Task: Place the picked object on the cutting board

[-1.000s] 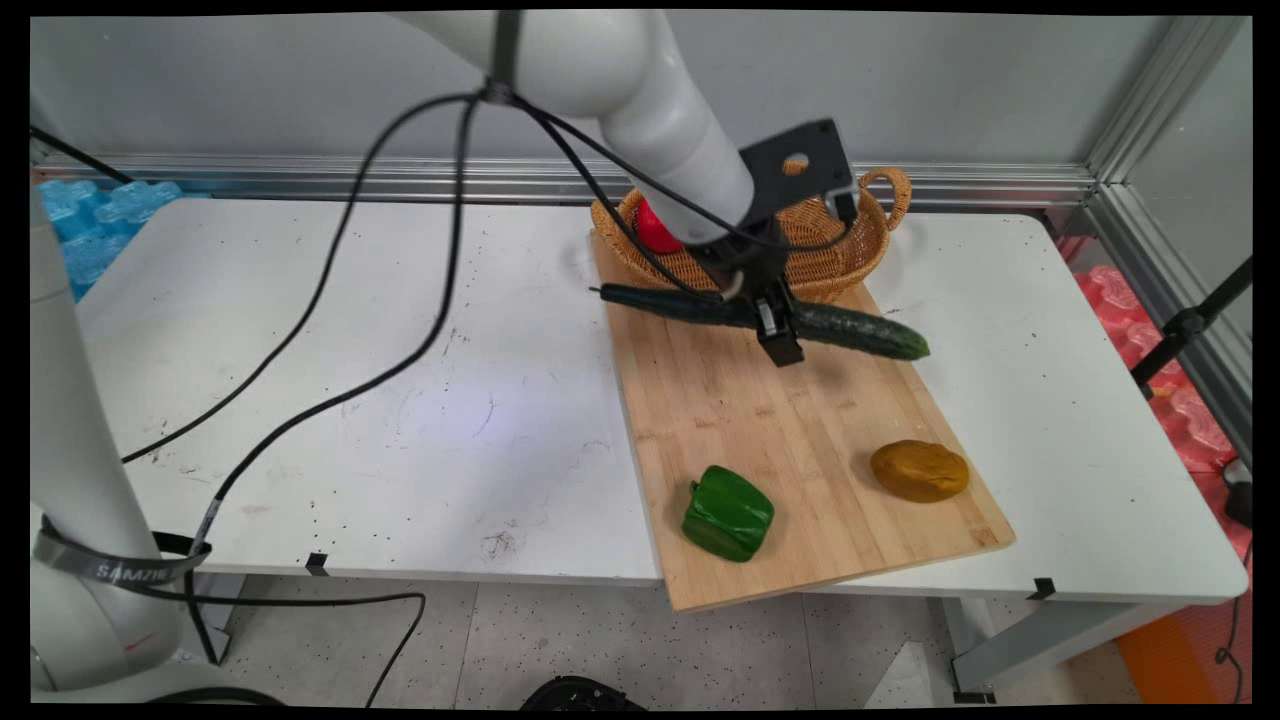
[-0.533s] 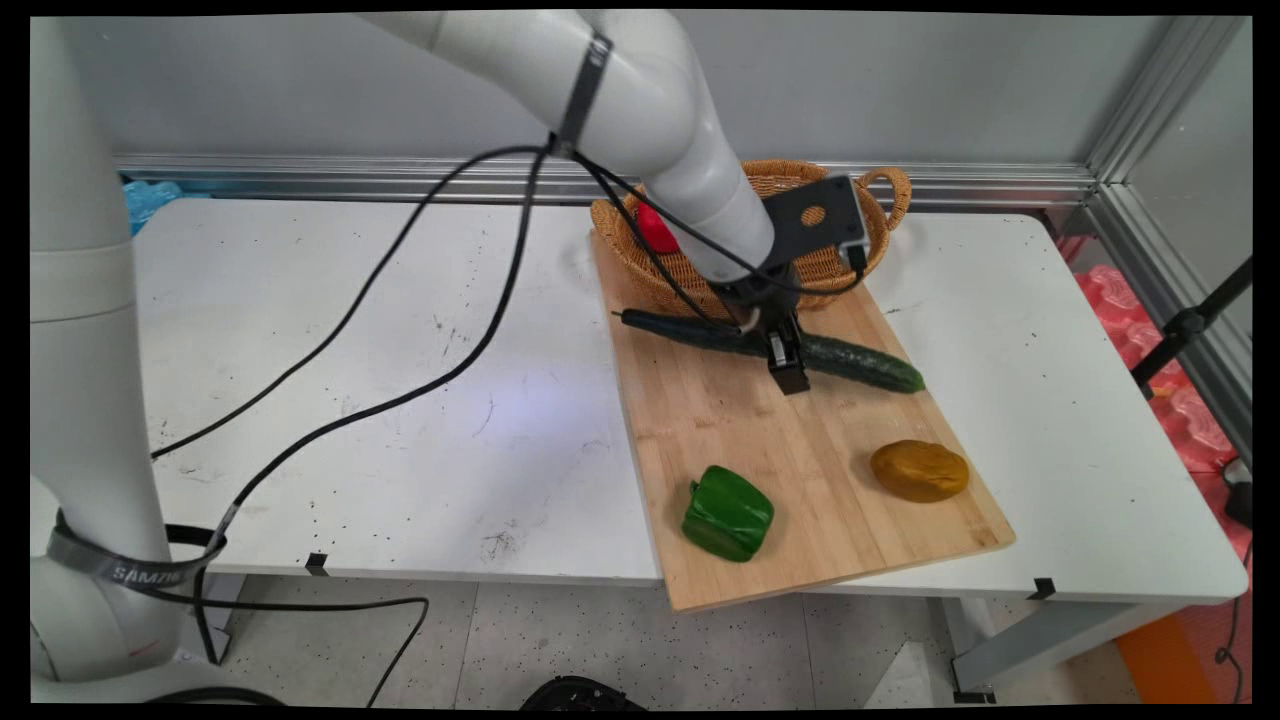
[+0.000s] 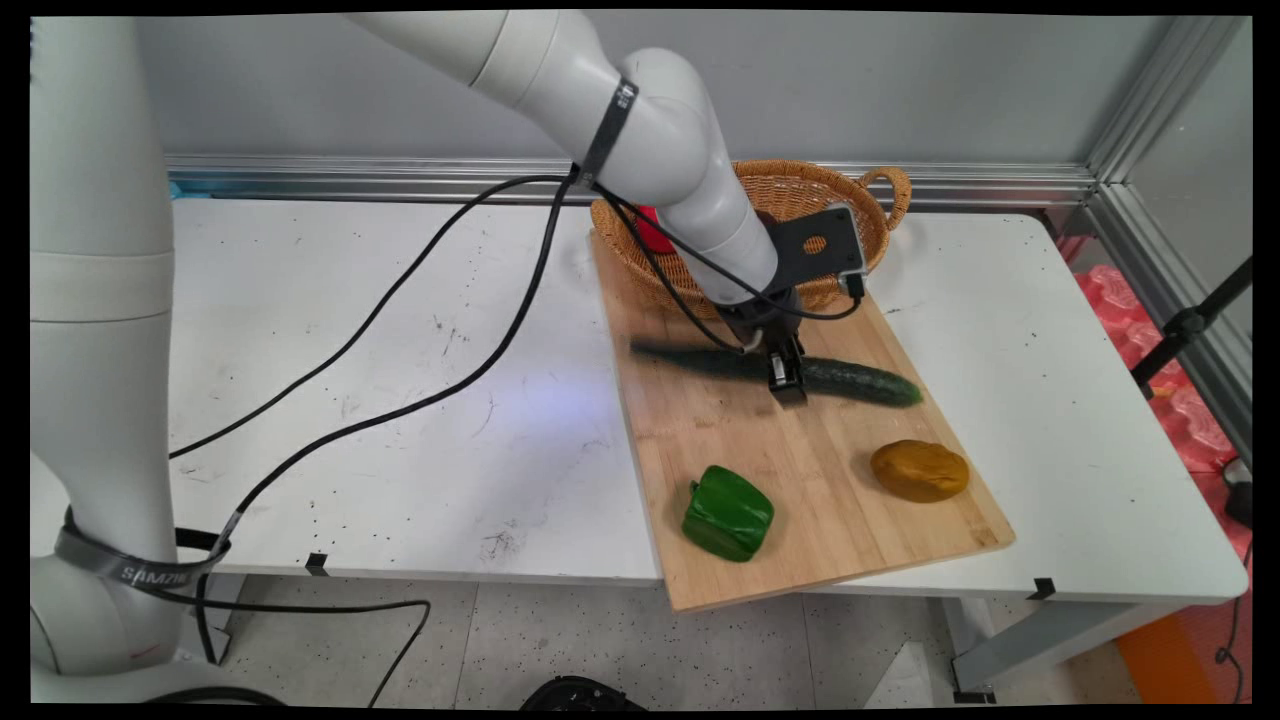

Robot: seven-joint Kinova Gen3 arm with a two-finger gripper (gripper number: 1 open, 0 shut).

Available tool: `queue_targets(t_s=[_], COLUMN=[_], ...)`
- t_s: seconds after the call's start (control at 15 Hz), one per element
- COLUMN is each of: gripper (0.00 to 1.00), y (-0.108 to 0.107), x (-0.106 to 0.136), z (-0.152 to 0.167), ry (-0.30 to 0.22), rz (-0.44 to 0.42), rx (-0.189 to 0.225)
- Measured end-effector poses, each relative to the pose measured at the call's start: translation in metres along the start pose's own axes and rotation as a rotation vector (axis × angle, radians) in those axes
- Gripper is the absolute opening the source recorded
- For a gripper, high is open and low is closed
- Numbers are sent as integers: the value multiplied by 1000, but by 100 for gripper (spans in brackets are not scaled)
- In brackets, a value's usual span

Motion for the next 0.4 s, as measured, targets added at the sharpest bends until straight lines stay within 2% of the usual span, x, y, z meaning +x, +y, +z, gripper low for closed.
queue_targets(t_s=[0.4], gripper=[100], y=[-1], x=[-7], z=[1], ry=[16], rz=[16], rx=[-20])
